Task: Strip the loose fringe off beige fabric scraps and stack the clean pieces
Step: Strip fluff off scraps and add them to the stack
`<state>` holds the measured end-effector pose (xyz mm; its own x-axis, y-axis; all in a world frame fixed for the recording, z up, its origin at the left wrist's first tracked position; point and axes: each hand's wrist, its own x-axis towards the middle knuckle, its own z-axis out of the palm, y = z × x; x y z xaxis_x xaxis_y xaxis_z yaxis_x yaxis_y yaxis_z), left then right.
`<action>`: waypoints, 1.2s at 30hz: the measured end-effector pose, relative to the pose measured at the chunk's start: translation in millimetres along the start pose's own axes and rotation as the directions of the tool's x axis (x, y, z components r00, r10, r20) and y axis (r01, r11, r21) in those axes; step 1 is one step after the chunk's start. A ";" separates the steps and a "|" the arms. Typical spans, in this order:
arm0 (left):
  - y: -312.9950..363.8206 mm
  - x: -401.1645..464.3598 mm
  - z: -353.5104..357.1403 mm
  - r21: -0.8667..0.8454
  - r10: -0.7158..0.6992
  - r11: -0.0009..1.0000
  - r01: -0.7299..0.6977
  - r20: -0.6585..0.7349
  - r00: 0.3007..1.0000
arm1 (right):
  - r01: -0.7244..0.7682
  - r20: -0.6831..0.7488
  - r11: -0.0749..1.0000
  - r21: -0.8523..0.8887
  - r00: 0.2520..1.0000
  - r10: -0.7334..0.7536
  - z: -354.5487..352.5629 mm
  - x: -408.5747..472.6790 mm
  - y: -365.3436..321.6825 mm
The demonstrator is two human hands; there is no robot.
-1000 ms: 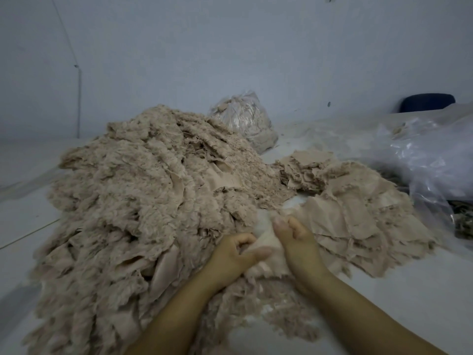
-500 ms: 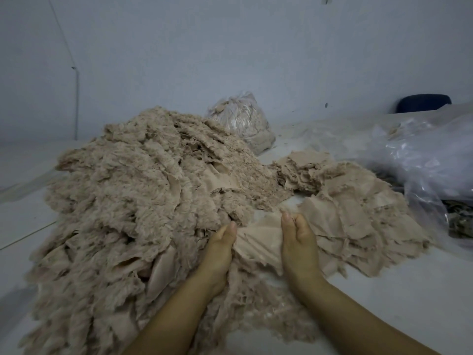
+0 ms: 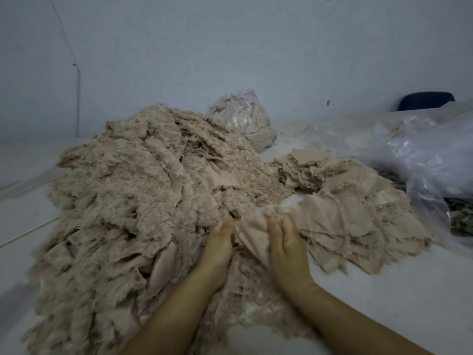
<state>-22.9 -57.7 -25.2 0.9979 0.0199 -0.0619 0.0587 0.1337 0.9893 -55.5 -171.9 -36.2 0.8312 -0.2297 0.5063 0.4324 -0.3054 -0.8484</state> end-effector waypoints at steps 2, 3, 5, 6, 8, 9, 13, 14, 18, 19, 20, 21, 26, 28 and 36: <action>-3.1 2.5 2.6 0.113 0.118 0.988 -0.105 -0.112 0.987 | 0.038 0.079 0.999 -0.005 0.996 -0.037 8.3 -7.7 -3.7; -4.3 3.6 3.0 0.179 0.199 0.968 -0.173 -0.140 0.970 | 0.034 0.075 0.999 0.000 0.997 -0.034 9.7 -6.8 -4.3; -5.2 6.2 2.2 0.280 0.323 0.920 -0.275 -0.141 0.936 | -0.019 -0.028 0.999 0.036 0.999 0.020 6.0 2.5 -1.3; -6.0 8.4 -0.1 0.330 0.363 0.893 -0.307 -0.125 0.923 | -0.058 -0.081 0.997 0.053 0.995 0.062 2.0 8.8 1.0; -8.4 12.6 -4.9 0.405 0.407 0.847 -0.344 -0.078 0.910 | -0.120 -0.126 0.991 0.060 0.984 0.127 -6.3 18.5 5.8; -9.0 13.6 -6.4 0.422 0.412 0.835 -0.354 -0.050 0.910 | -0.141 -0.126 0.988 0.067 0.981 0.149 -9.1 21.0 9.0; -10.5 13.8 -12.9 0.348 0.350 0.878 -0.330 0.005 0.937 | -0.231 -0.111 0.966 0.115 0.964 0.243 -19.8 28.1 14.9; -9.5 12.3 -13.9 0.335 0.330 0.887 -0.319 0.025 0.944 | -0.236 -0.102 0.967 0.097 0.964 0.246 -24.4 31.3 15.2; -6.9 4.6 -13.4 0.339 0.290 0.886 -0.316 0.125 0.949 | -0.207 -0.097 0.978 -0.038 0.975 0.202 -43.6 47.4 14.2; -6.1 4.2 -14.3 0.358 0.288 0.878 -0.316 0.131 0.949 | -0.202 -0.114 0.978 -0.048 0.974 0.196 -48.7 51.7 14.6; -4.4 4.4 -16.8 0.372 0.275 0.879 -0.299 0.118 0.954 | -0.215 -0.131 0.976 -0.038 0.969 0.208 -55.2 56.0 13.2; -3.4 6.2 -21.2 0.386 0.256 0.881 -0.274 0.098 0.962 | -0.237 -0.149 0.970 -0.055 0.962 0.227 -64.3 61.4 13.9; -7.2 10.4 -37.1 0.622 0.262 0.718 -0.313 0.175 0.949 | -0.191 0.019 0.686 -0.702 0.958 0.285 -107.4 83.3 12.2; -8.5 9.4 -32.9 0.687 0.327 0.634 -0.355 0.178 0.928 | -0.090 0.022 0.554 -0.828 0.981 0.192 -100.3 83.2 8.5; -0.8 2.1 -36.9 0.776 0.479 0.508 -0.373 0.106 0.871 | 0.004 0.414 0.846 -0.533 0.873 0.257 3.7 70.6 -2.2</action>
<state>-21.9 -21.2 -31.0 0.9006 -0.0233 0.4340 -0.3211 -0.7086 0.6283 3.6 -184.0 0.9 0.9816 0.1036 0.1601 0.1827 -0.7517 -0.6337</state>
